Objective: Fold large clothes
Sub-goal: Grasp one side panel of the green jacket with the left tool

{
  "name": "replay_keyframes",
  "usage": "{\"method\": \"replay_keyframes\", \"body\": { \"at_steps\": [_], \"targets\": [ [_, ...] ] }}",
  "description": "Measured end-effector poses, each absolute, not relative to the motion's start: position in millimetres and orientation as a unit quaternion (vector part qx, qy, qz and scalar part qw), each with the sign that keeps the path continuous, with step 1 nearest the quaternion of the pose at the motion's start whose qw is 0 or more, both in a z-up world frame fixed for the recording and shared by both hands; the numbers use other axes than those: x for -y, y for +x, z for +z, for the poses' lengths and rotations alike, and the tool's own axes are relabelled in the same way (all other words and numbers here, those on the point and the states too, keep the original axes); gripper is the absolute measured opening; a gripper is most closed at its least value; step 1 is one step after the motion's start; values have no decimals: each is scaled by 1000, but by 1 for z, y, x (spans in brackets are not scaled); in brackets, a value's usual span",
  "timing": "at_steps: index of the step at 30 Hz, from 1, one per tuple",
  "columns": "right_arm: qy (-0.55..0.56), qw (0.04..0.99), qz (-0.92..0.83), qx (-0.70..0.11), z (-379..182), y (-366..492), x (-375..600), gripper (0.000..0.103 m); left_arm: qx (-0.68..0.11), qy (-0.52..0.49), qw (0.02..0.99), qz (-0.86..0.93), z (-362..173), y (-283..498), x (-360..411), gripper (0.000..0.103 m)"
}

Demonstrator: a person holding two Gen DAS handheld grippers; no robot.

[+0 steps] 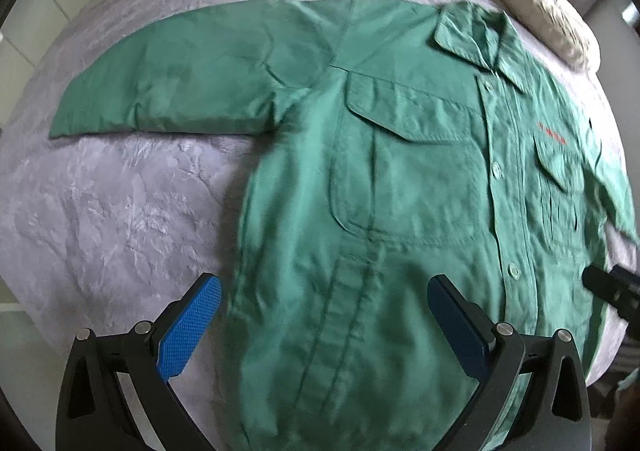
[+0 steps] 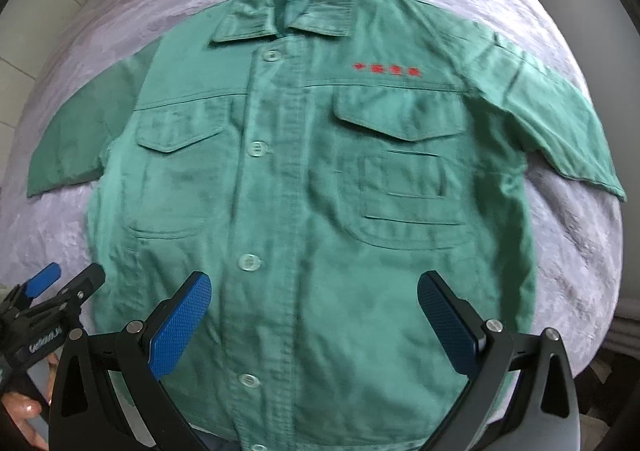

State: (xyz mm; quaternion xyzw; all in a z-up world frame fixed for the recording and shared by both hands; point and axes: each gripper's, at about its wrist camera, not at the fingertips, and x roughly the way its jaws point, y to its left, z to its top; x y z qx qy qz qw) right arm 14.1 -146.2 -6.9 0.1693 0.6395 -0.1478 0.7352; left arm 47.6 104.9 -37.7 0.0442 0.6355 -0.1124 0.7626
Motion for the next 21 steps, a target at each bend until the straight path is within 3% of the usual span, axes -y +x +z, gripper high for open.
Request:
{"method": "replay_keyframes", "body": {
  "at_steps": [8,14,17,21],
  "targets": [
    [155,732,-93,-657,-33,45,98,103,-573,-53,816,-61,-51,132,-205,103],
    [147,737,-47,-658,-55,69,62,103,-546,-149,825,-8,-91,202,-293,103],
    [148,734,-37,-662,-64,79,50,103,-556,-206,805,-1,-122,225,-318,103],
    [143,745,-24,-651,-66,90,38,103,-531,-231,815,5,-124,248,-327,103]
  ]
}}
